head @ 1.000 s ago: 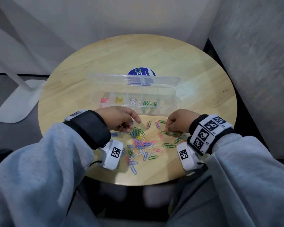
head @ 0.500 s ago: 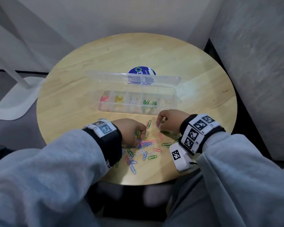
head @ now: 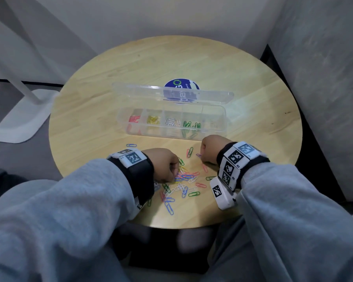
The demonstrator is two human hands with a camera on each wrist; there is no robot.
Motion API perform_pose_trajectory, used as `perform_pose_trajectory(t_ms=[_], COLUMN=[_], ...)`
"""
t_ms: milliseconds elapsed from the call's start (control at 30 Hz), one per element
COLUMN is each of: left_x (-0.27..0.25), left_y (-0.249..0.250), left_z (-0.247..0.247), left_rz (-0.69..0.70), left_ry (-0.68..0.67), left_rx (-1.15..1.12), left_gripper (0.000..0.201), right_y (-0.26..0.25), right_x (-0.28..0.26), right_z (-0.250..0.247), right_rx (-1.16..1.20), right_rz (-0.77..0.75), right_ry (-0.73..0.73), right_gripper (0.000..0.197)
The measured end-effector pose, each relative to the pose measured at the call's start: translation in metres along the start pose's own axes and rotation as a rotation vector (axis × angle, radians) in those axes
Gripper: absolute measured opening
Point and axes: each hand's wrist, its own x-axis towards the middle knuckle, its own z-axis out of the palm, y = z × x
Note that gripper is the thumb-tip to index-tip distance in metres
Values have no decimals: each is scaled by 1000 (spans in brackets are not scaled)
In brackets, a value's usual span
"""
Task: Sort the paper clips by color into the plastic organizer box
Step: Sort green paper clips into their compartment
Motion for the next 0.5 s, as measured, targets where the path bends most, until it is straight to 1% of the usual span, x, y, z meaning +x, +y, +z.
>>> perform_pose_trajectory(t_ms=[67, 100, 167, 267, 333, 367, 433, 500], left_x=[-1, -1, -3, -6, -7, -8, -8, -8], left_y=[-3, -4, -7, -9, -10, -9, -9, -11], left_z=[-1, -1, -2, -8, -14, -16, -21, -23], left_rz=[-9, -20, -56, -87, -90, -94, -106, -125], left_ry=[-3, 1, 17, 29, 28, 36, 42, 50], left_rx=[-44, -91, -227, -455, -522, -548, -647, -725], left_gripper=[10, 12, 14, 20, 23, 25, 29, 32], right_y=[0, 1, 3, 8, 11, 12, 14, 12], right_x=[-1, -2, -5, -7, -8, -8, -10, -13], right_z=[-1, -2, -3, -5, -6, -7, -8, -7], right_rx=[24, 56, 106, 118, 133, 140, 145, 171], right_rz=[-31, -40, -43, -41, -28, -23, -32, -78], right_ry=[5, 13, 31, 42, 51, 63, 101, 119], right_gripper=[15, 12, 14, 17, 21, 20, 10, 7])
